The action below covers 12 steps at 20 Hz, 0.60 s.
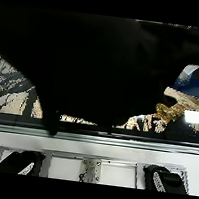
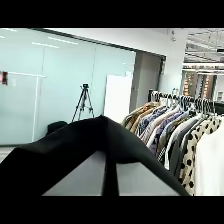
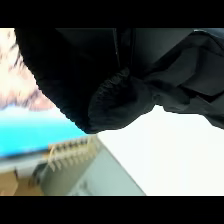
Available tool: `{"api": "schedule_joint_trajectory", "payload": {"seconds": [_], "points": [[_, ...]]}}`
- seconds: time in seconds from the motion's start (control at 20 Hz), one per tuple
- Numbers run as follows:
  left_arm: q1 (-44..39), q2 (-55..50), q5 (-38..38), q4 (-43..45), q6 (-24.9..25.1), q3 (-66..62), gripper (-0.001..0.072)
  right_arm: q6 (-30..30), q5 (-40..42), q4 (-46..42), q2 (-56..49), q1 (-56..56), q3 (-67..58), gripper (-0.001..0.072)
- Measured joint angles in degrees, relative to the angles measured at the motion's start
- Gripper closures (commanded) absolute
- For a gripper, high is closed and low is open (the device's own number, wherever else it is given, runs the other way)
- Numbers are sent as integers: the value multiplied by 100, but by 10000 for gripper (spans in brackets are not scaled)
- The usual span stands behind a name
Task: Fold the clothes and pants, and hang the long-sleeved shirts on hangers.
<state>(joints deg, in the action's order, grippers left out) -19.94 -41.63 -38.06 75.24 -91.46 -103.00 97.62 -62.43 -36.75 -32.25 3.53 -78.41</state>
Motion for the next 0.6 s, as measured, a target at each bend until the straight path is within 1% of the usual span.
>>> {"api": "schedule_joint_trajectory", "payload": {"seconds": [0.15, 0.25, 0.3, 0.45, 0.6], "points": [[-37, -354, 153, 20, -66, 437, 700, 710, -1003, -431, -293, 0, 195, 683], [-44, -876, 168, 22, -175, 645, 700, 898, -1528, -916, -551, -2, 490, 683], [-48, -1189, 155, 24, -214, 715, 700, 914, -1639, -1152, -669, -2, 643, 682], [-46, -2288, 284, 22, -284, 815, 699, 890, -1644, -1886, -1178, -2, 1165, 682], [48, -3403, 507, 39, -308, 682, 699, 713, -1062, -2321, -1895, -2, 1440, 682]]}}
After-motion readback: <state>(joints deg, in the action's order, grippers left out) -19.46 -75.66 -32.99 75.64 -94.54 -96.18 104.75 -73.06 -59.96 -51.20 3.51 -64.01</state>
